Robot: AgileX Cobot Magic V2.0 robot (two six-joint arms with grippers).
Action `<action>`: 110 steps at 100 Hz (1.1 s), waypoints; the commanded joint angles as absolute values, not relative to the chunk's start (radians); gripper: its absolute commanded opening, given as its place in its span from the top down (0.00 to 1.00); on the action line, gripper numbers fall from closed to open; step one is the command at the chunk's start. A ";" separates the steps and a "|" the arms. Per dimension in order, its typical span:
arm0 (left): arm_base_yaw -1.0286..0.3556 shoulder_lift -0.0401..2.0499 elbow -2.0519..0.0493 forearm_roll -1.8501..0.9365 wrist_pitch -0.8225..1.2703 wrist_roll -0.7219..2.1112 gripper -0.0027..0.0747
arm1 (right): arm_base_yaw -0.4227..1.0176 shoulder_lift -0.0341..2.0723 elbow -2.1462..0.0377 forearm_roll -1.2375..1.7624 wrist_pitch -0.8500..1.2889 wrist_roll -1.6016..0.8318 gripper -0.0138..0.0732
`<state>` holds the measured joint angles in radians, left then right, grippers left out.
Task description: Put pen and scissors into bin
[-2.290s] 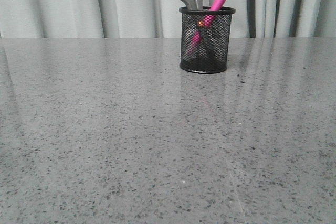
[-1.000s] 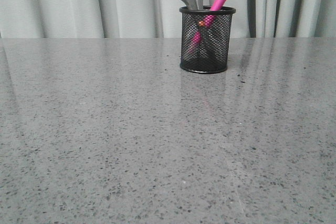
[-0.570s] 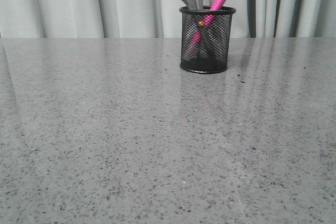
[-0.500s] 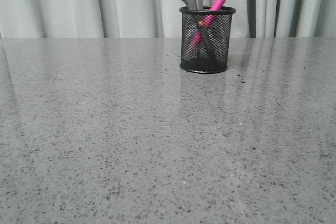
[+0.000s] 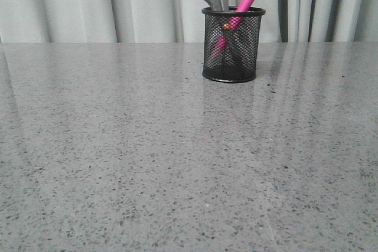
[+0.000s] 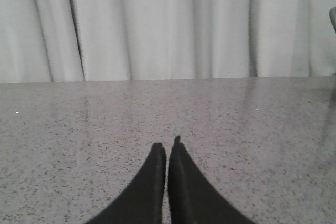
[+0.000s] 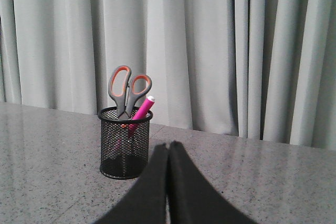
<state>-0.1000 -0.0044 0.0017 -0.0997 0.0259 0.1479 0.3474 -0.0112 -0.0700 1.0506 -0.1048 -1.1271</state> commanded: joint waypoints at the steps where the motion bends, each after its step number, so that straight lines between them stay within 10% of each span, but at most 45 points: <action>1: -0.075 -0.005 0.025 -0.080 -0.067 0.117 0.99 | 0.341 -0.025 -0.098 1.044 -0.142 -1.133 0.92; 110: -0.061 -0.037 0.046 -0.065 -0.032 0.117 0.99 | 0.341 -0.025 -0.098 1.044 -0.140 -1.133 0.92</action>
